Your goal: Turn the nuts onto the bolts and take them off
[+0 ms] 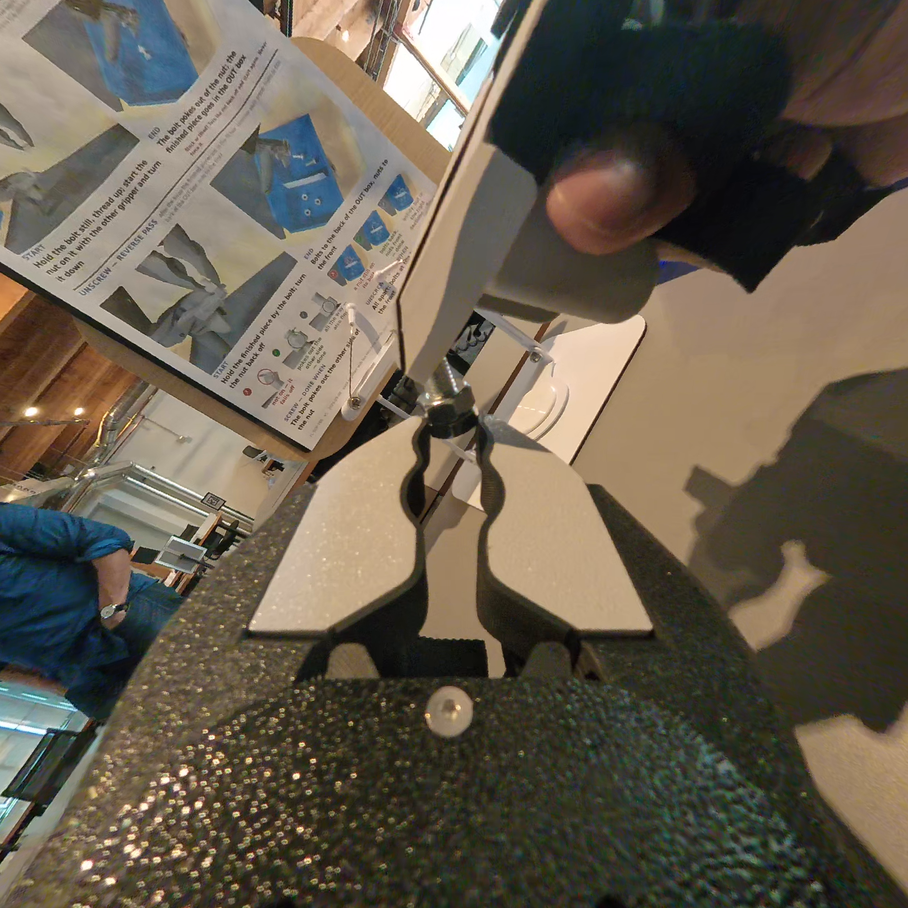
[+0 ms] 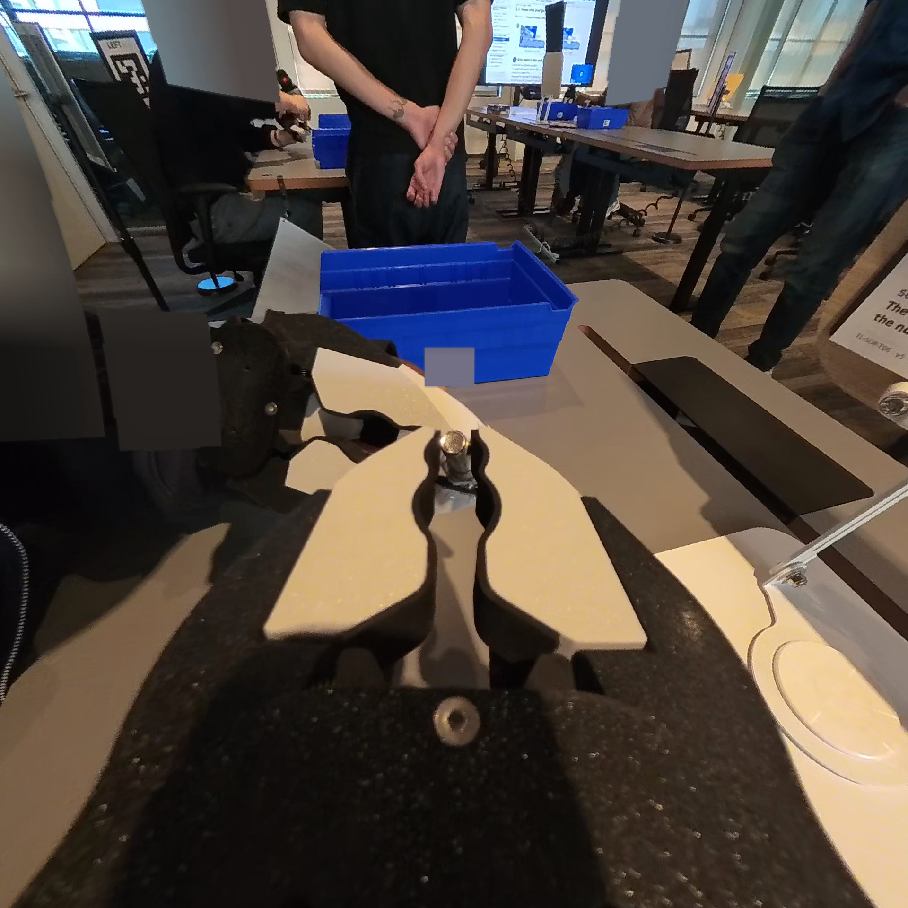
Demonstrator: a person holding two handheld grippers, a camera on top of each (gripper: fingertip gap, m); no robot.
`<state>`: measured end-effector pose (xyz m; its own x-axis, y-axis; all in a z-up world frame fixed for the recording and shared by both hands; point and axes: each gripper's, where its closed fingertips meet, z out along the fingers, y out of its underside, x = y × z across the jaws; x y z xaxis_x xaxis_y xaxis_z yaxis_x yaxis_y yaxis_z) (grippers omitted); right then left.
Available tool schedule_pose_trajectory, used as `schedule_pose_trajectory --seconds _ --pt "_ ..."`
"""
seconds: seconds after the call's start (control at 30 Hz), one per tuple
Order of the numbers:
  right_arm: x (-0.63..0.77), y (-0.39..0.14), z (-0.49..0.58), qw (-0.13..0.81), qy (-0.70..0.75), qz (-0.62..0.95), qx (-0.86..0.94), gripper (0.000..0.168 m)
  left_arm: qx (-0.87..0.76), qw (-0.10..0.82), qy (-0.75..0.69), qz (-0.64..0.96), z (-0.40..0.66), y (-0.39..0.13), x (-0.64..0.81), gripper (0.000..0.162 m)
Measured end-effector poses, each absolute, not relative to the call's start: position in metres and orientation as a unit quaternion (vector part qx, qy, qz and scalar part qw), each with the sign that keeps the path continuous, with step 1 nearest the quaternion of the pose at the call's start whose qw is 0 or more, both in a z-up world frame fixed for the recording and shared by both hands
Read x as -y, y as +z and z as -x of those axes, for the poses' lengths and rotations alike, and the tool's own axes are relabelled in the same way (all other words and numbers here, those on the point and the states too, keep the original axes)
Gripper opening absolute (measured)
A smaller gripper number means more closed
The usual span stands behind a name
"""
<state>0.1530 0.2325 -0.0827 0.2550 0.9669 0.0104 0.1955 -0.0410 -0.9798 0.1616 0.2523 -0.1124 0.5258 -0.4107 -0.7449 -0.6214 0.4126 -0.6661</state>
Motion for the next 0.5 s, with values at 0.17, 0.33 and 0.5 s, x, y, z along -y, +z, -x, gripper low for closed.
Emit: schedule_pose_trajectory --seconds 0.17,0.33,0.5 --pt "-0.234 -0.084 -0.155 0.511 0.377 0.613 0.471 0.009 -0.479 0.688 0.050 0.543 -0.164 -0.114 -0.251 0.018" --pt "-0.235 -0.079 -0.157 0.519 0.402 0.604 0.452 0.008 -0.470 0.694 0.004 0.546 -0.167 -0.111 -0.249 0.018" --pt "-0.239 -0.073 -0.162 0.523 0.456 0.596 0.404 0.008 -0.451 0.695 -0.080 0.554 -0.171 -0.108 -0.245 0.027"
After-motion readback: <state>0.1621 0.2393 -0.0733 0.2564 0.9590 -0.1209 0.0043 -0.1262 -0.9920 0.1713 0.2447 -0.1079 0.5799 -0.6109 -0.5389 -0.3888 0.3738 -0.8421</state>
